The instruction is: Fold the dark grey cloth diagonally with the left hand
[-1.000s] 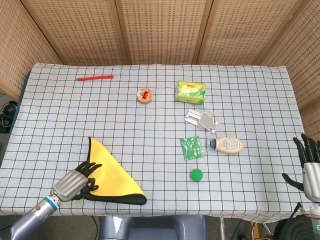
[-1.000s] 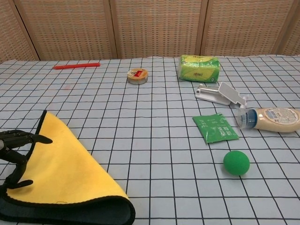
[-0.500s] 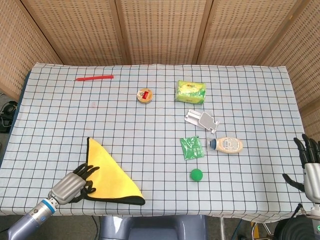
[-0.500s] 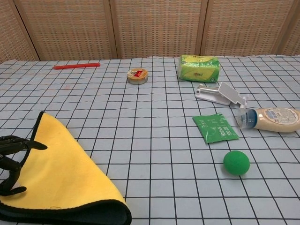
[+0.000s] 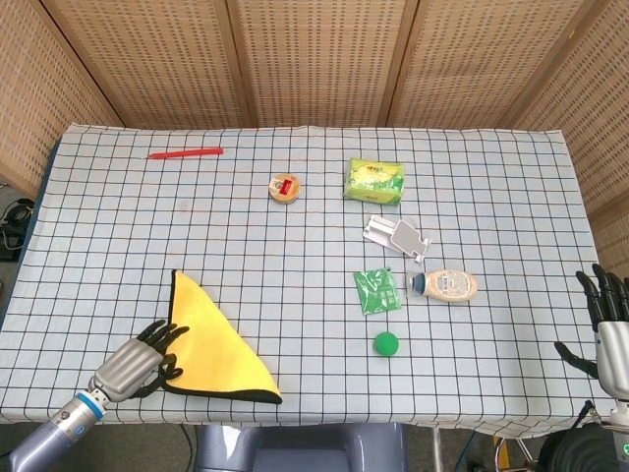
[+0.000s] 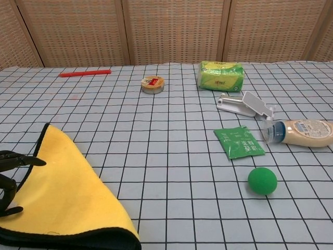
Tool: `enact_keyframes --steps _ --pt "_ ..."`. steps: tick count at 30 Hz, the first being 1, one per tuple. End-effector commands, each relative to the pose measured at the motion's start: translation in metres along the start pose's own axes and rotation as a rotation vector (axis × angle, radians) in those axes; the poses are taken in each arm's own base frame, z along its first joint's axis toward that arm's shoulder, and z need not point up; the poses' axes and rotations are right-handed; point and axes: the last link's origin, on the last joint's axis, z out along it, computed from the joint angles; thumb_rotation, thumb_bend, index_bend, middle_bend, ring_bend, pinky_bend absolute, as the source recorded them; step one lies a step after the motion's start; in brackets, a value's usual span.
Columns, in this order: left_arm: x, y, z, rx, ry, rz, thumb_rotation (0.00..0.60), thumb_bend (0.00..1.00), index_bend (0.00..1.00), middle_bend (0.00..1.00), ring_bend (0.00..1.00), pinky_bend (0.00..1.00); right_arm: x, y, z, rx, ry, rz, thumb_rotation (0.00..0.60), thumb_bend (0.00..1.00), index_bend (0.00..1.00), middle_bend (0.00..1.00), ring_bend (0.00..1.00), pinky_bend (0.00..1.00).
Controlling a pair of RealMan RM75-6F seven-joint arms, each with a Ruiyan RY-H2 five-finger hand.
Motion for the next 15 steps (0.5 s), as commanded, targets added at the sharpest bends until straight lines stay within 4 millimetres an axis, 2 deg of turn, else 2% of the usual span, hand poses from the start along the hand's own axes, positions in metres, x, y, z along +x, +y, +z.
enact_keyframes --steps 1,3,5,7,8,15 --pt "-0.0007 -0.0014 -0.0014 0.004 -0.005 -0.003 0.6 0.48 0.56 0.0 0.0 0.0 0.0002 -0.0002 -0.0001 0.0 0.001 0.001 0.6 0.0 0.0 0.0 0.0 0.0" --pt "-0.0025 -0.0024 -0.0028 0.01 -0.01 0.0 0.6 0.43 0.5 0.0 0.0 0.0 0.0002 0.0 -0.0002 0.0 0.0 0.002 0.6 0.0 0.0 0.0 0.0 0.0" --pt "-0.0038 -0.0022 -0.0035 0.012 -0.014 -0.006 0.6 0.32 0.38 0.0 0.0 0.0 0.0002 -0.0002 -0.0004 0.001 0.001 0.003 0.6 0.0 0.0 0.0 0.0 0.0" --pt "-0.0041 -0.0018 -0.0044 0.008 -0.014 -0.017 0.6 0.17 0.23 0.0 0.0 0.0 0.0002 -0.0005 -0.0005 0.002 0.002 0.002 0.6 0.0 0.0 0.0 0.0 0.0" --pt "-0.0039 -0.0016 -0.0049 0.005 -0.013 -0.021 0.6 0.14 0.19 0.0 0.0 0.0 0.0003 -0.0005 -0.0005 0.002 0.002 0.002 0.6 0.0 0.0 0.0 0.0 0.0" --pt "0.0005 -0.0058 -0.0109 0.003 0.008 -0.033 0.6 0.06 0.05 0.0 0.0 0.0 0.0007 -0.0011 -0.001 0.005 0.004 0.004 0.6 0.0 0.0 0.0 0.0 0.0"
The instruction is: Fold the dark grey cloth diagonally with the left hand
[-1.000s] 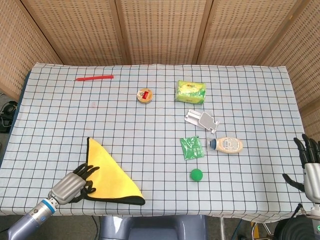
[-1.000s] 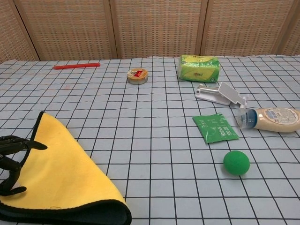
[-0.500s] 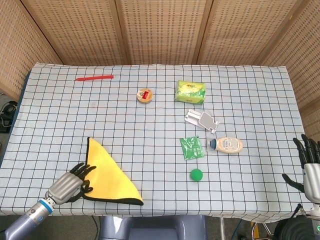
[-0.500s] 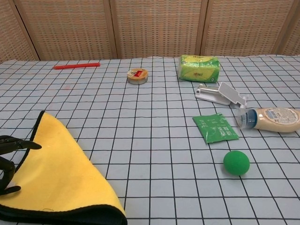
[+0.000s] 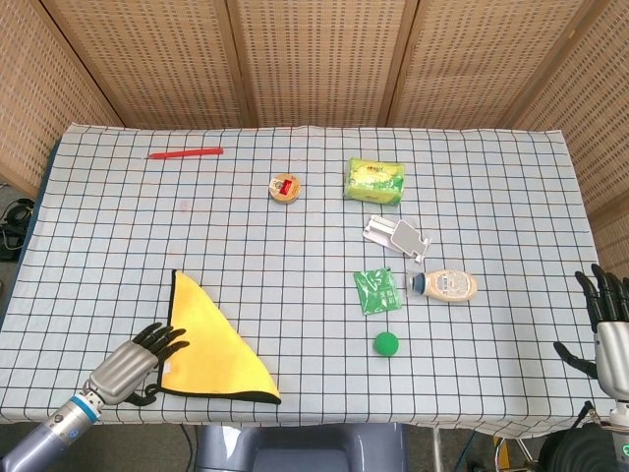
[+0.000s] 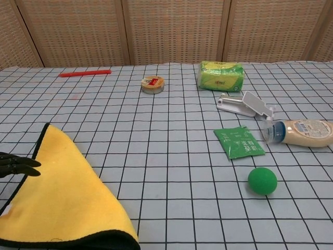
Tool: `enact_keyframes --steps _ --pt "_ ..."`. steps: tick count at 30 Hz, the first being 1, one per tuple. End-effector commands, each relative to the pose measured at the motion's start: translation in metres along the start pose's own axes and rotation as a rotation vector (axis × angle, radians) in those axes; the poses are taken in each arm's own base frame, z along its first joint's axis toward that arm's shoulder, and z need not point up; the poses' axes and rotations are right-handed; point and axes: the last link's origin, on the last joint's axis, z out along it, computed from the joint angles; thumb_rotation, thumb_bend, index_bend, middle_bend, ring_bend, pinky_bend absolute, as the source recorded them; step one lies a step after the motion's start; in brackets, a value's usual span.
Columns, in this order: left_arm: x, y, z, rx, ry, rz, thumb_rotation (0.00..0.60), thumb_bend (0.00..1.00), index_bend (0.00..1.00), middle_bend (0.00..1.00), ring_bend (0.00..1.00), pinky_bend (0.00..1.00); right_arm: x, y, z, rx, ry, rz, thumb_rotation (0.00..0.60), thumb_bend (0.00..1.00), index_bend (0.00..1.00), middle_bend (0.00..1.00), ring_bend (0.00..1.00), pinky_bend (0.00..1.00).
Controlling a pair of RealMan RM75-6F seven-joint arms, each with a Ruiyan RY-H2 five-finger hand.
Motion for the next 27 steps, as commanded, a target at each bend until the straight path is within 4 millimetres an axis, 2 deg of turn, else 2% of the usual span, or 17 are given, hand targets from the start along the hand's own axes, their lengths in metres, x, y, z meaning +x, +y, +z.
enact_keyframes --steps 1,5,9,15,20,27 --pt "0.002 -0.002 -0.003 0.004 0.009 0.0 0.6 0.06 0.04 0.0 0.0 0.0 0.0 0.0 0.0 0.0 0.001 0.0 0.6 0.0 0.0 0.0 0.0 0.0" --pt "0.01 -0.006 -0.009 0.017 0.041 -0.016 0.6 0.05 0.01 0.0 0.0 0.0 0.001 0.0 0.0 0.002 0.002 0.001 0.6 0.0 0.0 0.0 0.0 0.0" --pt "0.025 -0.011 -0.016 0.032 0.11 -0.041 0.6 0.01 0.0 0.0 0.0 0.0 0.001 -0.001 -0.001 0.005 0.004 0.002 0.6 0.0 0.0 0.0 0.0 0.0" --pt "0.058 -0.022 -0.033 0.09 0.268 -0.091 0.6 0.0 0.0 0.0 0.0 0.0 0.002 -0.002 -0.002 0.011 0.007 0.002 0.6 0.0 0.0 0.0 0.0 0.0" --pt "0.086 -0.033 -0.053 0.199 0.451 -0.169 0.6 0.0 0.0 0.0 0.0 0.0 0.003 -0.004 -0.004 0.018 0.015 0.0 0.6 0.0 0.0 0.0 0.0 0.0" --pt "0.098 -0.04 -0.081 0.431 0.601 -0.199 0.6 0.0 0.0 0.0 0.0 0.0 0.004 -0.006 -0.006 0.029 0.018 -0.001 0.6 0.0 0.0 0.0 0.0 0.0"
